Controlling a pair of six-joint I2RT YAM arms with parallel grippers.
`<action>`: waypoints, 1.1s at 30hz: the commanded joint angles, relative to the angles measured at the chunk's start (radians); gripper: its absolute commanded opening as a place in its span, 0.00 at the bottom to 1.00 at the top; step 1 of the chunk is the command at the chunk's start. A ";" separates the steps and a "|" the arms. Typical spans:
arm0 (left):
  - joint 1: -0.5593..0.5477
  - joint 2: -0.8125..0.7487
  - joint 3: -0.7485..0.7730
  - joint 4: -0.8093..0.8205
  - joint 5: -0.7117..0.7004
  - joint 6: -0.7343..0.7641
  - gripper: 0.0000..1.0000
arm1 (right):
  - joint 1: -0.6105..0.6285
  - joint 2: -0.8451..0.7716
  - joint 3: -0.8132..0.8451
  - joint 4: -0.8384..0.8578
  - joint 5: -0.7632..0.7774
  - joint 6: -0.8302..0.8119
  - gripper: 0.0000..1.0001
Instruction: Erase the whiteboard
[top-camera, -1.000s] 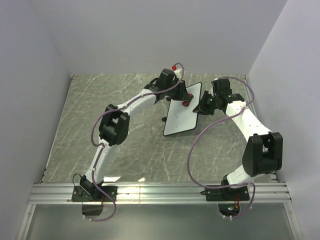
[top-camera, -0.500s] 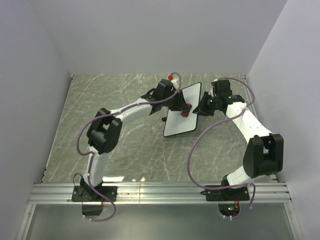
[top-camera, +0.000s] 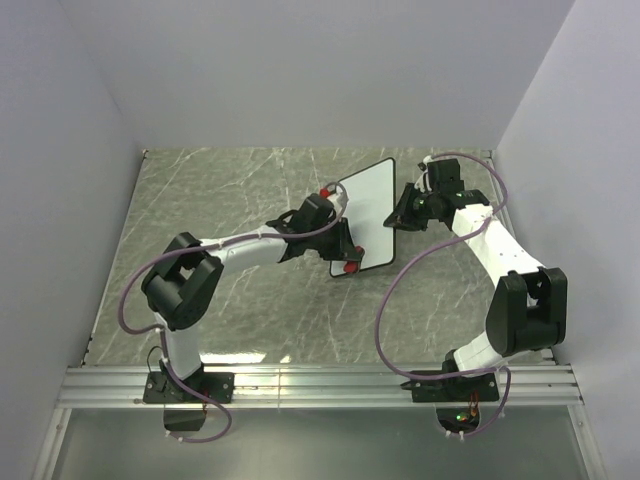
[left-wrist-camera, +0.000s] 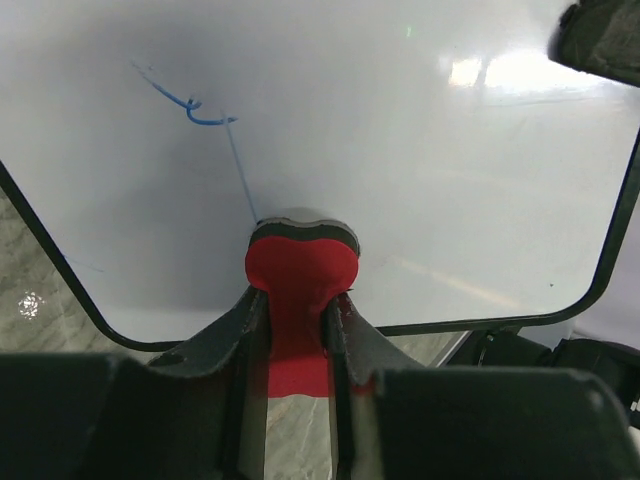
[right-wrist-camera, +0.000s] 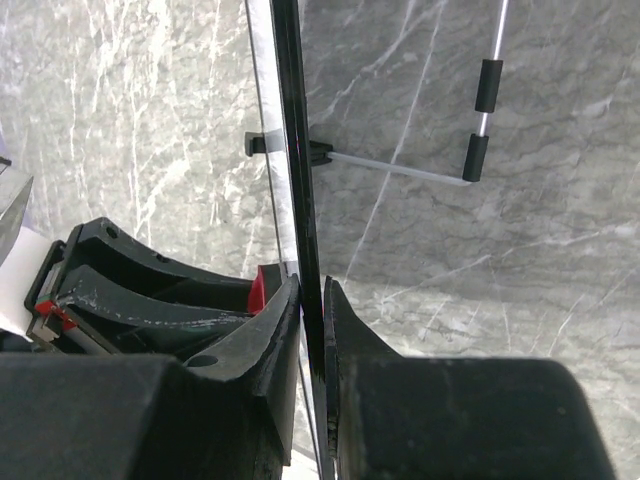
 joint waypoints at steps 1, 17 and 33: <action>-0.031 0.083 0.060 -0.093 -0.025 0.022 0.00 | 0.062 0.009 -0.020 -0.038 -0.046 -0.007 0.00; 0.182 0.270 0.284 -0.107 -0.058 0.100 0.00 | 0.062 0.006 -0.061 -0.087 -0.158 -0.005 0.00; 0.050 0.205 0.295 -0.129 0.022 0.116 0.00 | 0.062 0.169 0.089 -0.106 -0.107 0.044 0.00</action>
